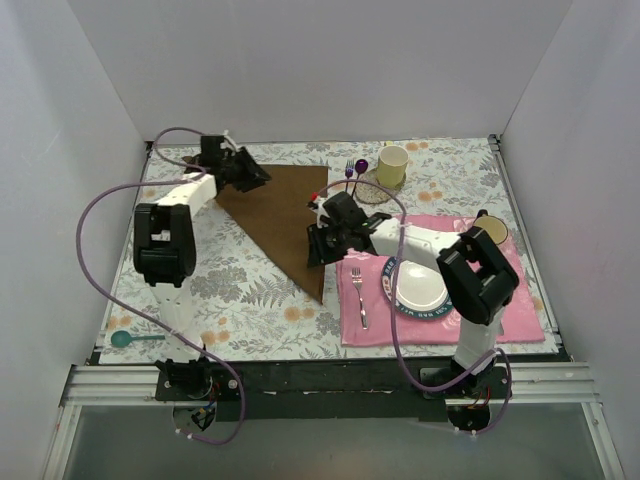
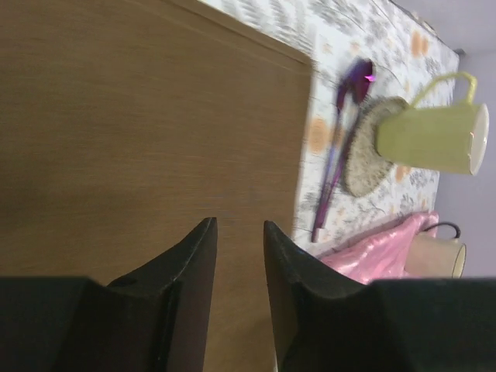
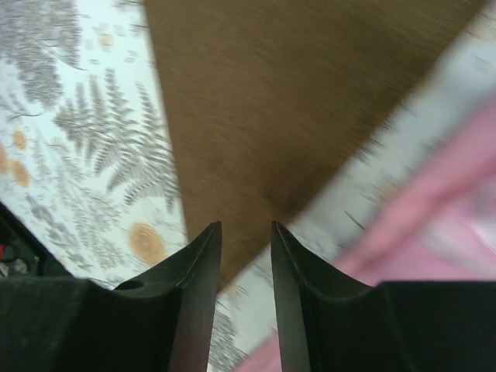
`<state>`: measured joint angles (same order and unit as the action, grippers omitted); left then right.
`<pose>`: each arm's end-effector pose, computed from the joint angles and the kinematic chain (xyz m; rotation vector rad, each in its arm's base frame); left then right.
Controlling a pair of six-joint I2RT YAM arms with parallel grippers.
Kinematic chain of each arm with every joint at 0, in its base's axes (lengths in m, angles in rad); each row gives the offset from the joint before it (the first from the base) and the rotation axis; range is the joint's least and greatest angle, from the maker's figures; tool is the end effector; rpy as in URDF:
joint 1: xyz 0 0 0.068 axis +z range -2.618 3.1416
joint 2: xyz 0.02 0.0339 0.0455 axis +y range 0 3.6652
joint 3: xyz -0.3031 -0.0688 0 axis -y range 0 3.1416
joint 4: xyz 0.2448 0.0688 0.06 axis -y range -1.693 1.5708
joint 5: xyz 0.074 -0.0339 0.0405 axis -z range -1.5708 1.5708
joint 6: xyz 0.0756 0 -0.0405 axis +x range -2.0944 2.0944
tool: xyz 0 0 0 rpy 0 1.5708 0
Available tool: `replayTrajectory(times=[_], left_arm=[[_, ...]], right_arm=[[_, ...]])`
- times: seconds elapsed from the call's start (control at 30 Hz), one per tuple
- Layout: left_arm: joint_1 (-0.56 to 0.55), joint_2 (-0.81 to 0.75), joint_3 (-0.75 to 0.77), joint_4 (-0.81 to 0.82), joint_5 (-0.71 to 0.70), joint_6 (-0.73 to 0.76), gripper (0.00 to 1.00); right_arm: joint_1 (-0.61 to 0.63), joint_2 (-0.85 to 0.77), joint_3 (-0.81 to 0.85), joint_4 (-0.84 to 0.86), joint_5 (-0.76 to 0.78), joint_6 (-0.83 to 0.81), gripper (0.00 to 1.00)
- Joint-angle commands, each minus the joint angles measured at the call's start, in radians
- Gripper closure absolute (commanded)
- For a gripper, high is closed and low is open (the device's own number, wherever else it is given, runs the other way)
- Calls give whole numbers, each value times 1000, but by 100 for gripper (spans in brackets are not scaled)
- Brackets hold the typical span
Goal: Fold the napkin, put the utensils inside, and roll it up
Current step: Fold the napkin
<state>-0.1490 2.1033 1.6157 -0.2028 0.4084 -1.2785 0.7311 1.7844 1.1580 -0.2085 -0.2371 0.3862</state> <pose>0.5185 -0.1082 0.2216 -1.1241 2.2267 -1.1542 0.2984 0.2915 0.2055 -0.5486 2.4725 0.7725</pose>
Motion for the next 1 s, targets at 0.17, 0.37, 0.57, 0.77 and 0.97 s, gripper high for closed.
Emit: replayTrajectory(times=[0.17,0.37,0.57,0.77,0.97], left_arm=[[337,69,-76,52,196,-85,87],[381,176,-19,108,184,-117,90],[384,62,-114,161,136,-145,92],[384,-57,-191,198,101,-171,87],[379,50,-122,321,207,-265,87]], right_arm=[[139,184,152,80,-117,5,71],[133,113,19,89,-74,-29,72],[131,11,-43,106,-117,-30,72],[125,-39,-27,60,-119,-38,69],[94,-23,-64,60,-90,-53,69]])
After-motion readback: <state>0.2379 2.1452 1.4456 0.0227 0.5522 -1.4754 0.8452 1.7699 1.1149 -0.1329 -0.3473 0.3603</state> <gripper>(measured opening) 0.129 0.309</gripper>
